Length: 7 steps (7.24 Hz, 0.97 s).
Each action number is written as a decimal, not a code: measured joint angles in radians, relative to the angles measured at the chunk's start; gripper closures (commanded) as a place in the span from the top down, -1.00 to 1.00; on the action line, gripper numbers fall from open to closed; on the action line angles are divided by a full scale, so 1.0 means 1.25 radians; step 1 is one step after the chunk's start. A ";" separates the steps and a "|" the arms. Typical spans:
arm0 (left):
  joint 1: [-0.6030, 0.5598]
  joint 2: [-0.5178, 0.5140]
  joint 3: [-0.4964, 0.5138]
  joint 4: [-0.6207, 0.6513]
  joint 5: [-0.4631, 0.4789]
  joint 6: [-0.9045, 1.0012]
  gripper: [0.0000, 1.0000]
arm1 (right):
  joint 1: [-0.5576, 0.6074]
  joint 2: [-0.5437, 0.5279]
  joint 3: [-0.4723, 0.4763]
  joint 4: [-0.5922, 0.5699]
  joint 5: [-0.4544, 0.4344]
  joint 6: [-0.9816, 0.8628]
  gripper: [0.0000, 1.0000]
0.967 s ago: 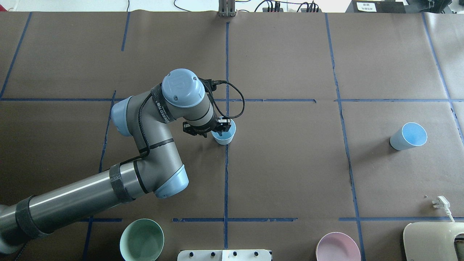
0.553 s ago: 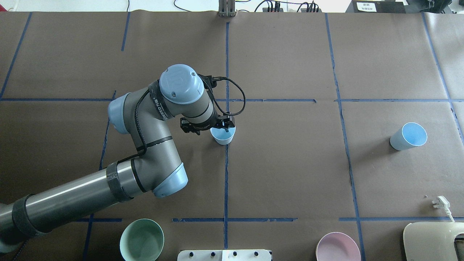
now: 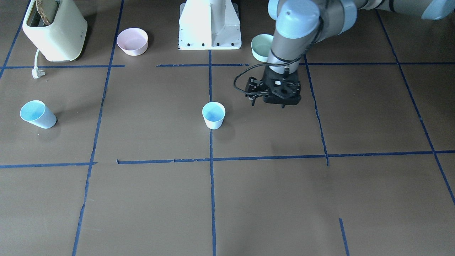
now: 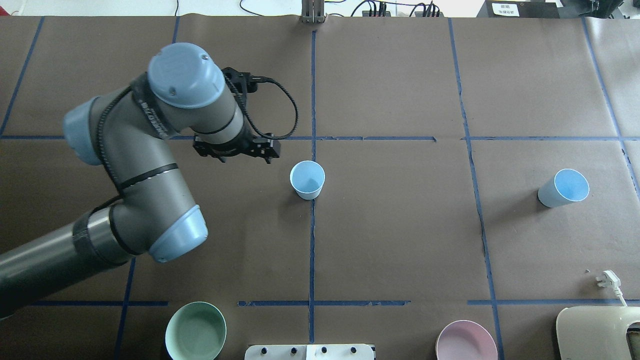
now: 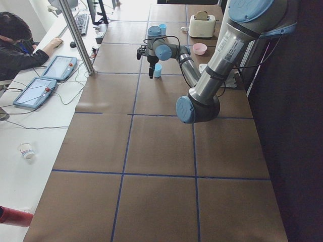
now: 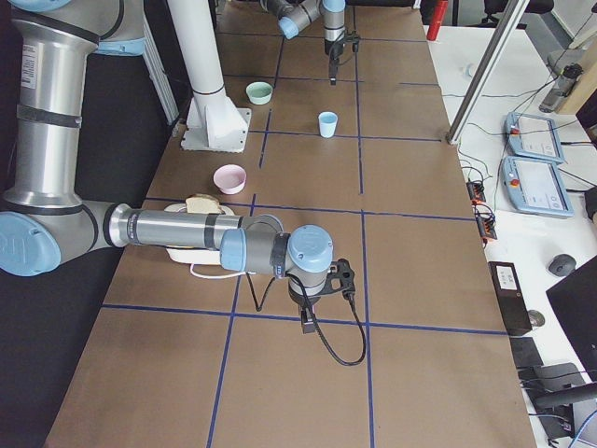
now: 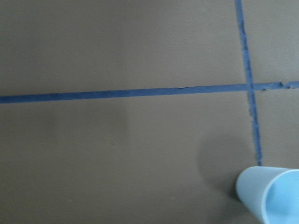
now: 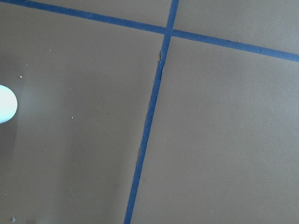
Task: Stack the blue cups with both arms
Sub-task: 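Open the left gripper and withdraw the left arm from the cup, then reach the right gripper down to the other light-blue cup and grasp it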
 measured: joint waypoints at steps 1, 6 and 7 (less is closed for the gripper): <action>-0.080 0.085 -0.026 -0.002 -0.052 0.133 0.99 | 0.000 0.000 0.000 0.000 0.001 0.000 1.00; -0.557 0.438 0.054 -0.002 -0.307 0.769 1.00 | -0.005 0.027 0.008 0.002 0.022 0.055 1.00; -0.614 0.499 0.065 -0.004 -0.315 0.829 1.00 | -0.012 0.036 0.021 0.002 0.023 0.085 1.00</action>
